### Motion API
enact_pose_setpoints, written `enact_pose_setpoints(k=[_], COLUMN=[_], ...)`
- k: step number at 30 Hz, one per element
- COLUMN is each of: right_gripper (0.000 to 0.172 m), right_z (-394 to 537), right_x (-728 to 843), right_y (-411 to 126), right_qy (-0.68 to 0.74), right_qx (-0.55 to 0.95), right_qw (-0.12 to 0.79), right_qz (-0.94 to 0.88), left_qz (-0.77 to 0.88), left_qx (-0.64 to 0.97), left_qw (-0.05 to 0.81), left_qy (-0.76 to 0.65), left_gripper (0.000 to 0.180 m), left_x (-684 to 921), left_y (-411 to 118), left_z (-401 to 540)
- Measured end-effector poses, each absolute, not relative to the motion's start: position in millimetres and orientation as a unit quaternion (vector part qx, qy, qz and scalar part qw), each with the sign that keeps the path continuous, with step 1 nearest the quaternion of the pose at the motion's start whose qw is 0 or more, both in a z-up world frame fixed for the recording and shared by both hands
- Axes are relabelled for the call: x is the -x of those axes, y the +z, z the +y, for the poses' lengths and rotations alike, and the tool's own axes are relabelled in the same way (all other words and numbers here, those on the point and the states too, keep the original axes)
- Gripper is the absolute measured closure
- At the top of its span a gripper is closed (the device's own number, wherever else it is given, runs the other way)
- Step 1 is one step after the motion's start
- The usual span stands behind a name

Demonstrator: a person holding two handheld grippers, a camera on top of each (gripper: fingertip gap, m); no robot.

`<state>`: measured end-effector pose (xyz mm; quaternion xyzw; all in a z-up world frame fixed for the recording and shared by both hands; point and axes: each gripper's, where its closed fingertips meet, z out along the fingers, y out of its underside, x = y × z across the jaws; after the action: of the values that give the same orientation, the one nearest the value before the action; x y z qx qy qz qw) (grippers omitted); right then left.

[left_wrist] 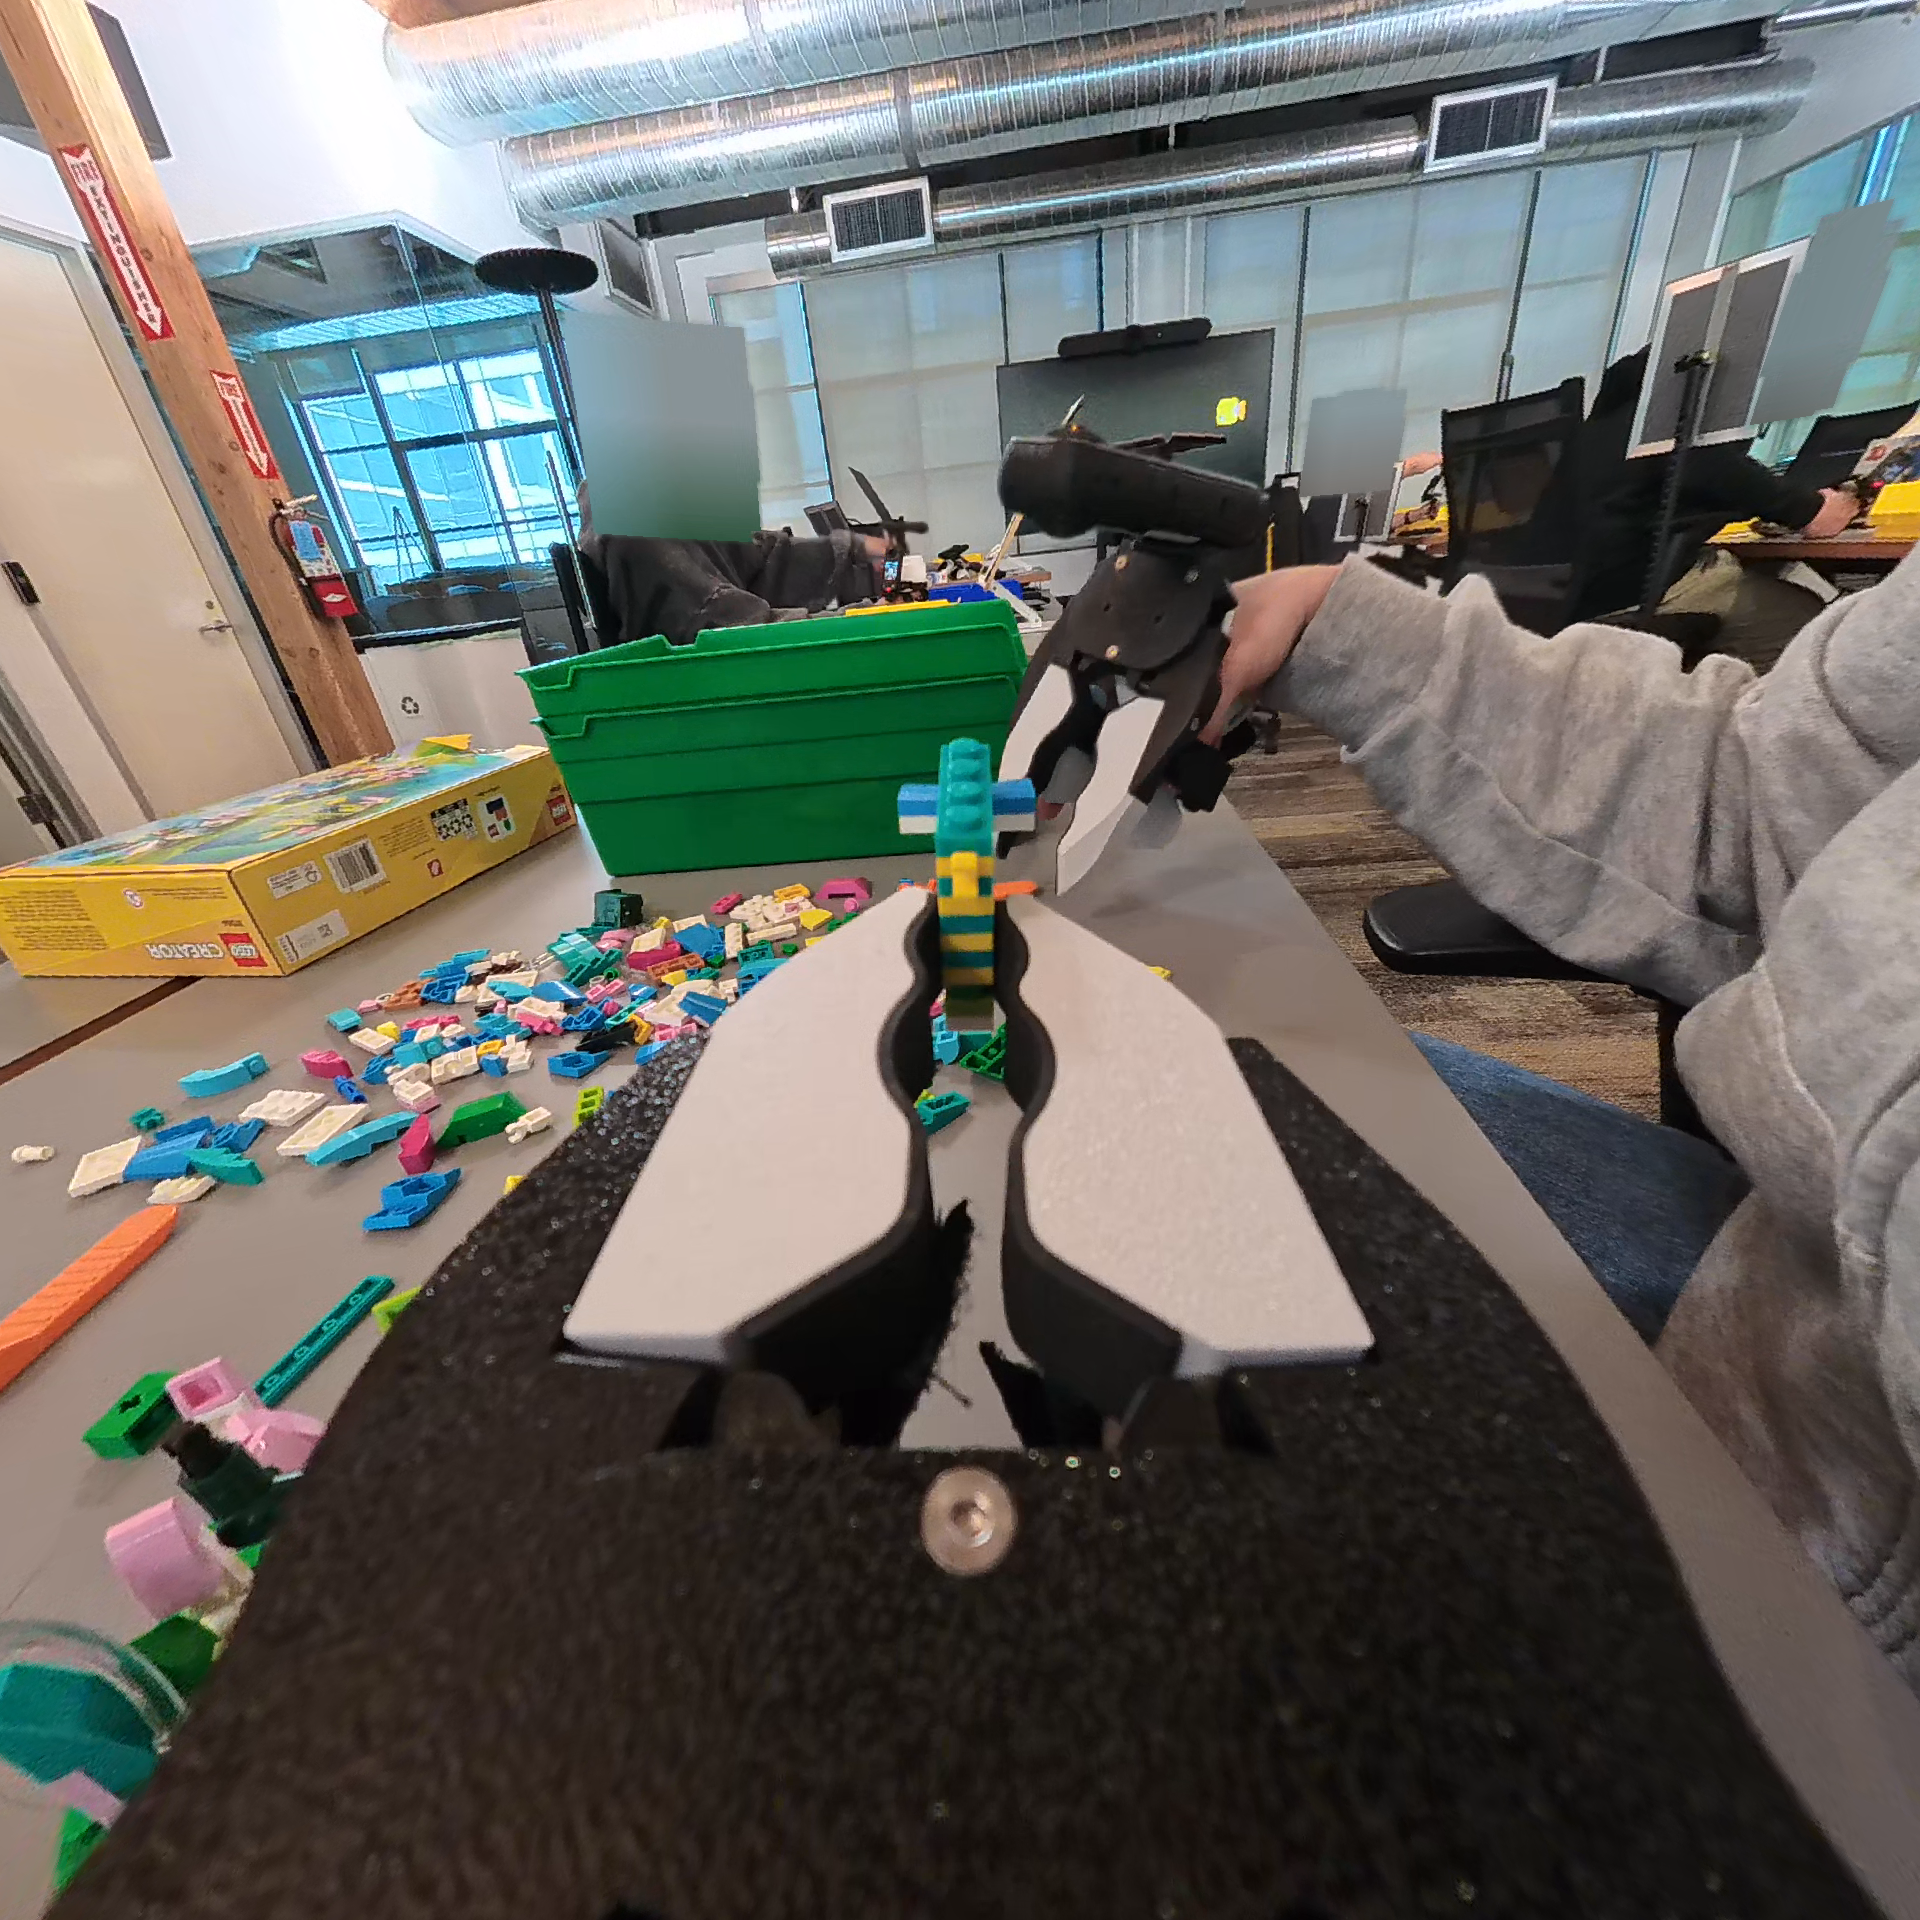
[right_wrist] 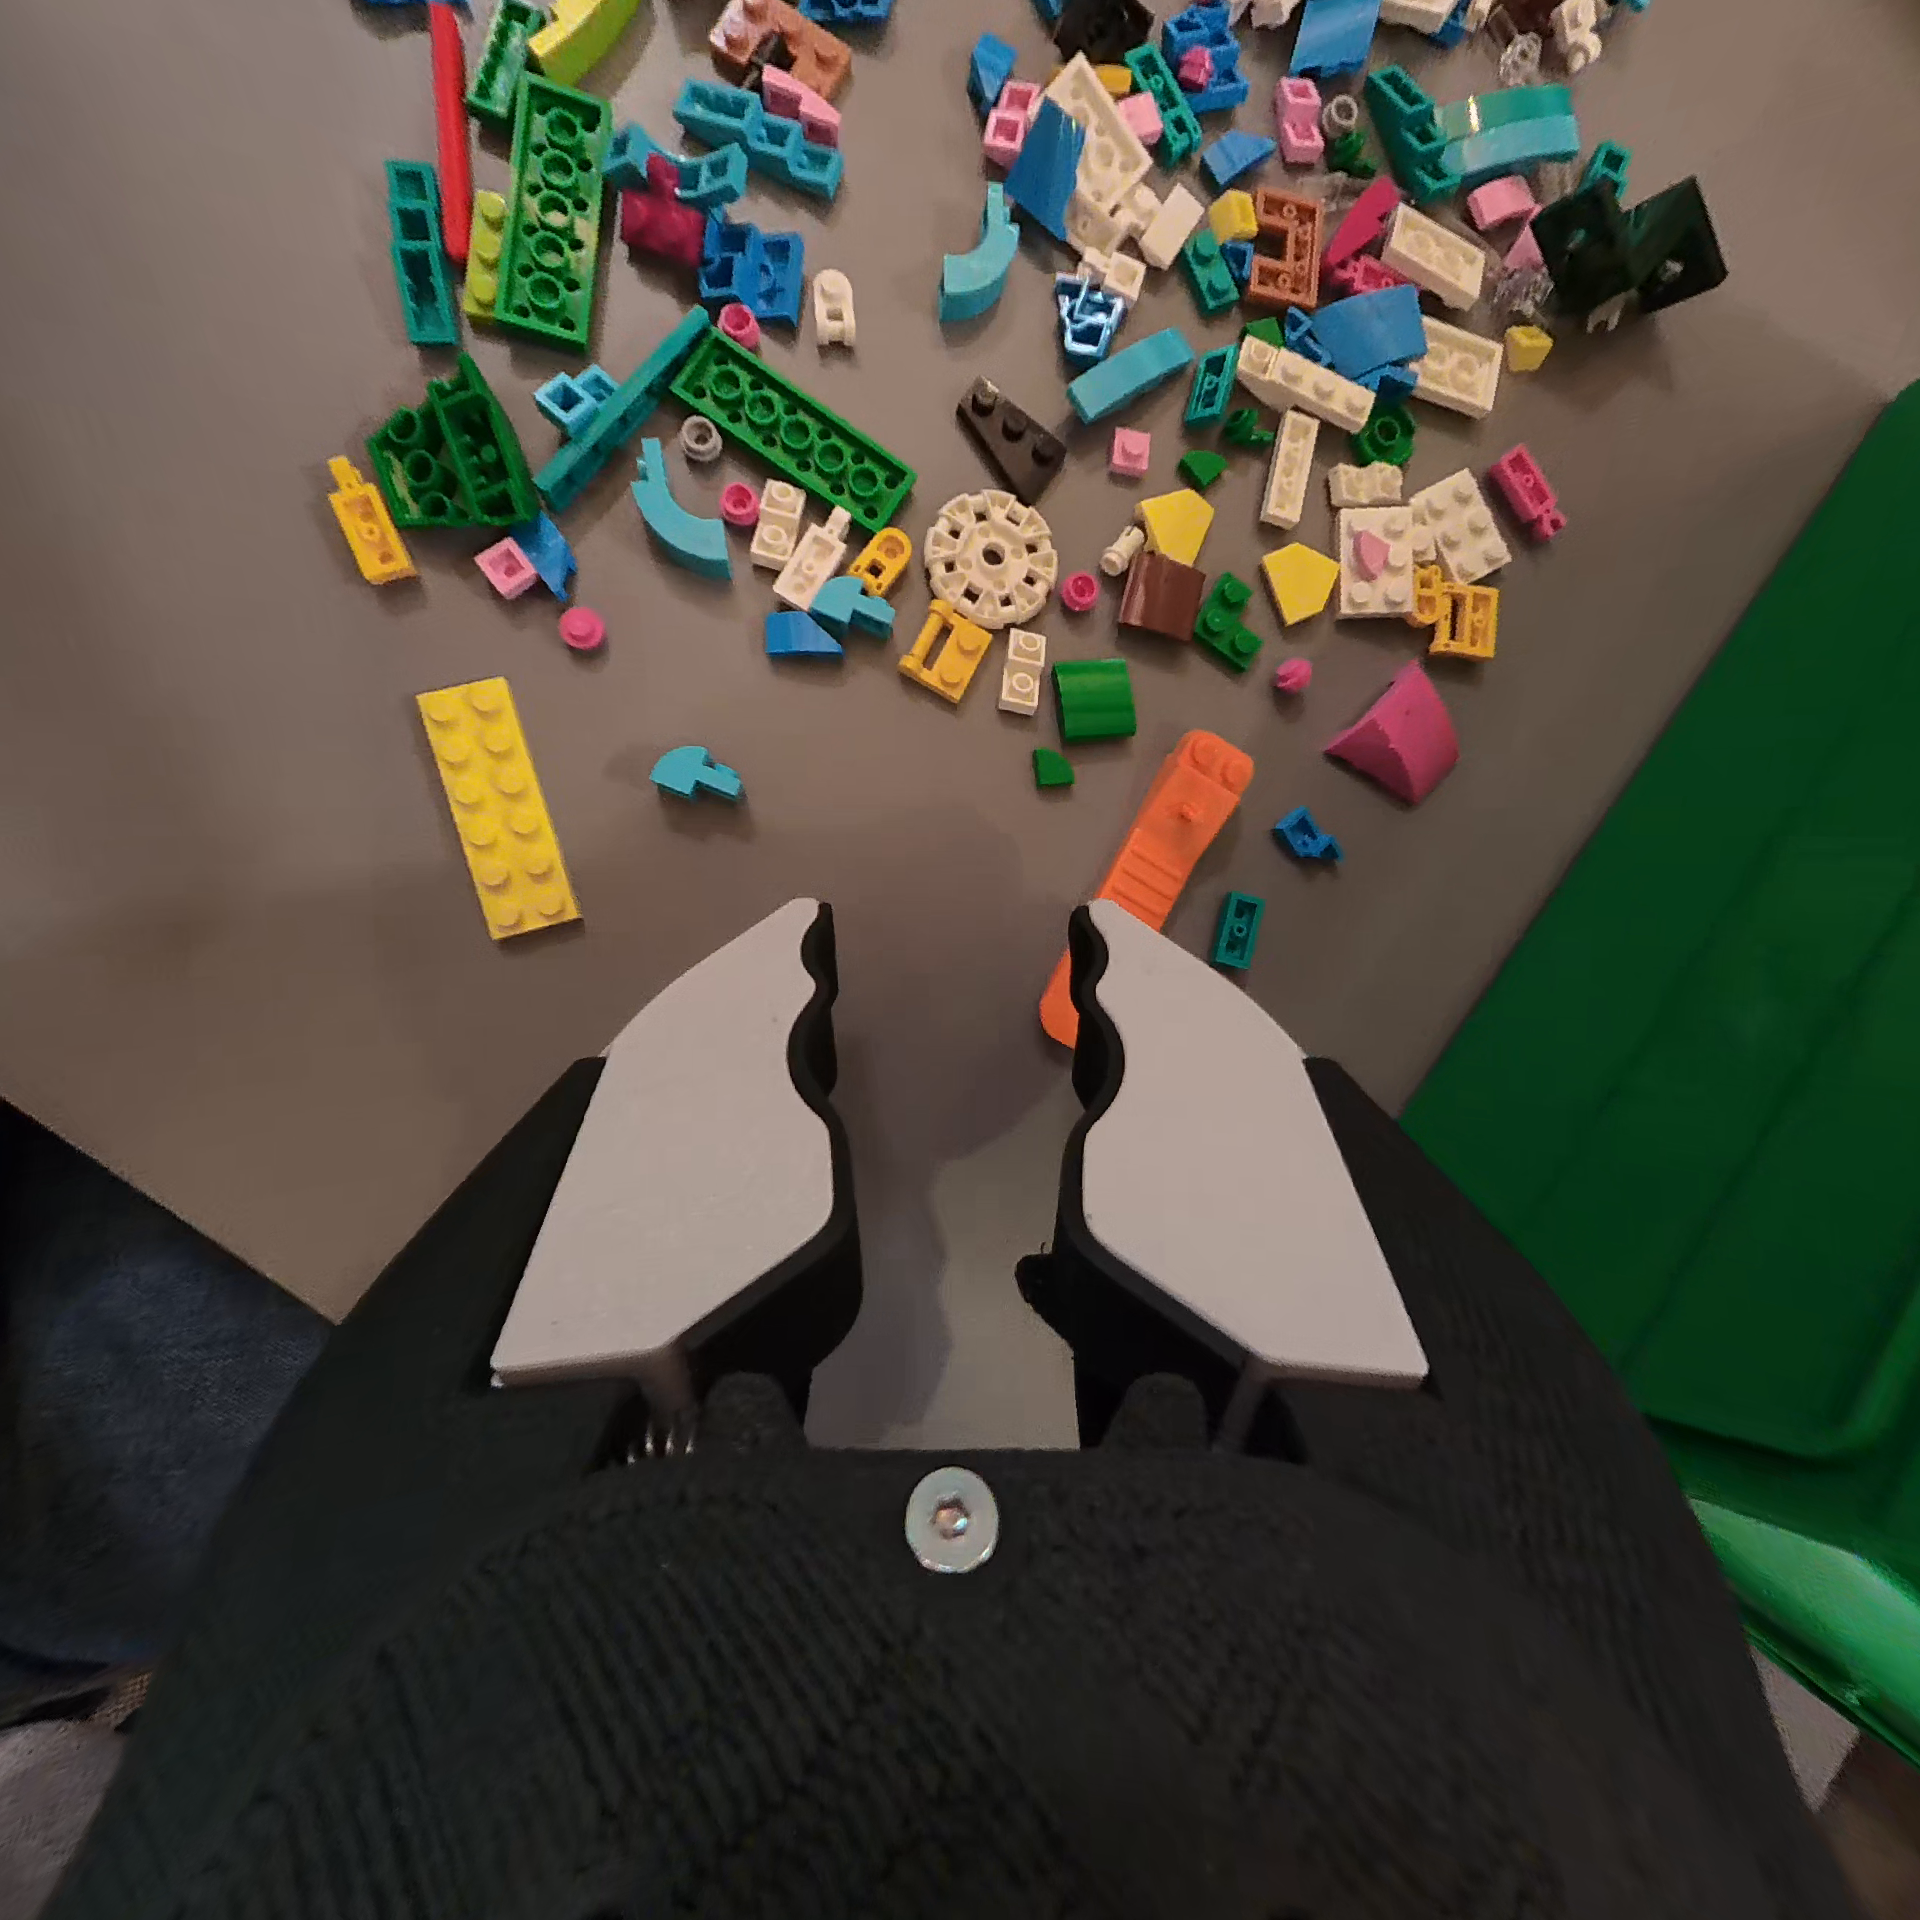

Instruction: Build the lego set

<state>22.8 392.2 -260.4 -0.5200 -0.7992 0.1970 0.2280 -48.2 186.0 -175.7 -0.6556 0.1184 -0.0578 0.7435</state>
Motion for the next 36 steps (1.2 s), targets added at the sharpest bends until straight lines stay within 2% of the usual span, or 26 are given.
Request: enact_pose_setpoints(k=[13, 18, 26, 29, 35, 36], right_gripper=[0.130, 0.134, 0.137, 0.151, 0.161, 0.172], right_z=[426.4, 430.5, 427.1, 426.3, 427.6, 431.8], right_x=[-30.9, -49.6, -26.0, -21.7, -11.0, -10.0], right_y=[-257.3, -261.2, -275.6, -281.6, -278.2, -276.5], right_qy=[0.169, 0.144, 0.189, 0.201, 0.219, 0.212], right_qx=[0.586, 0.595, 0.606, 0.614, 0.617, 0.619], right_qw=[0.248, 0.222, 0.216, 0.205, 0.219, 0.231], right_qz=[-0.752, -0.759, -0.742, -0.736, -0.724, -0.720], left_qz=[0.124, 0.124, 0.124, 0.120, 0.114, 0.113], left_qx=[0.657, 0.656, 0.657, 0.656, 0.655, 0.655], left_qw=[0.742, 0.742, 0.741, 0.742, 0.743, 0.744], left_qy=[-0.053, -0.056, -0.063, -0.067, -0.074, -0.076], left_gripper=[0.172, 0.172, 0.172, 0.172, 0.172, 0.172], left_x=[46.6, 46.7, 47.0, 48.2, 50.1, 50.3], left_y=[-176.3, -176.1, -175.7, -174.9, -173.8, -173.7], left_z=[185.1, 184.3, 183.3, 182.6, 181.6, 181.4])
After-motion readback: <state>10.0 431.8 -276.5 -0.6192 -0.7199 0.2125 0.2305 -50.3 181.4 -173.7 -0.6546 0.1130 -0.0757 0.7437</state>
